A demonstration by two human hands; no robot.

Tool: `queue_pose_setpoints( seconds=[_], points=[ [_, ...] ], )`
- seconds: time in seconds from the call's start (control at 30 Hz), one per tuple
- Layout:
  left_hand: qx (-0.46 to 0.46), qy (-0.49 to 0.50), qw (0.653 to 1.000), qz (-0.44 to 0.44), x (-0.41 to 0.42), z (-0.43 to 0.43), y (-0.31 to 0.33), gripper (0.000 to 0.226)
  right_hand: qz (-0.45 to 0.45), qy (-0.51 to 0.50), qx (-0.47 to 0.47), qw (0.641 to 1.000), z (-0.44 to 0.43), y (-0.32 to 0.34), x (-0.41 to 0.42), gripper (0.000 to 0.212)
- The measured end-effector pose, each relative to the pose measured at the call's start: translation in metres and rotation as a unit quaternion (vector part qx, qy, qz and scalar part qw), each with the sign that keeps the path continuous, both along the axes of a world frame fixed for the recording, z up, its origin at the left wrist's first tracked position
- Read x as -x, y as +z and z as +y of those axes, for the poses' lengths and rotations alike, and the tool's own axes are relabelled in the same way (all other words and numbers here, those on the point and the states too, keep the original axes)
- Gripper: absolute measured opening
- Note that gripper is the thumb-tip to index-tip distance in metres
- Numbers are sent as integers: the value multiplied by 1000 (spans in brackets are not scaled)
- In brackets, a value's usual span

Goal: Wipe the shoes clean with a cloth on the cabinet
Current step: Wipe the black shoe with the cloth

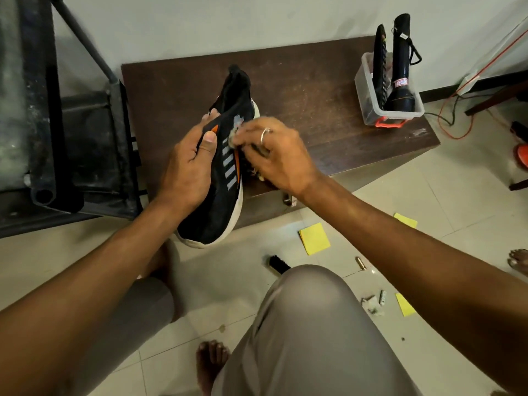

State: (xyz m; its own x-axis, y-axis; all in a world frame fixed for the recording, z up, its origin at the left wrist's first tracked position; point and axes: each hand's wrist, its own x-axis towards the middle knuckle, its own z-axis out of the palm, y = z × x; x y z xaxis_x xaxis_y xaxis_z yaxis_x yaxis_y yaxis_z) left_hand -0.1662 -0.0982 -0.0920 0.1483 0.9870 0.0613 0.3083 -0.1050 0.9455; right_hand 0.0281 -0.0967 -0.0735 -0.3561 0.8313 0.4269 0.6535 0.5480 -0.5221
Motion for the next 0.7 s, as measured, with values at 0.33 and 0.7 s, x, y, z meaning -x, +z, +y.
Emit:
queue_pose_setpoints(
  seconds=[0.33,0.7],
  points=[
    [-1,1,1000,-5,-1,-2,3,44,33,55,9,998,-22,-10,-2,19],
    [0,1,1000,7,-2,-1,3,43,42,95,-49,993,-37,-30,8,17]
  ],
)
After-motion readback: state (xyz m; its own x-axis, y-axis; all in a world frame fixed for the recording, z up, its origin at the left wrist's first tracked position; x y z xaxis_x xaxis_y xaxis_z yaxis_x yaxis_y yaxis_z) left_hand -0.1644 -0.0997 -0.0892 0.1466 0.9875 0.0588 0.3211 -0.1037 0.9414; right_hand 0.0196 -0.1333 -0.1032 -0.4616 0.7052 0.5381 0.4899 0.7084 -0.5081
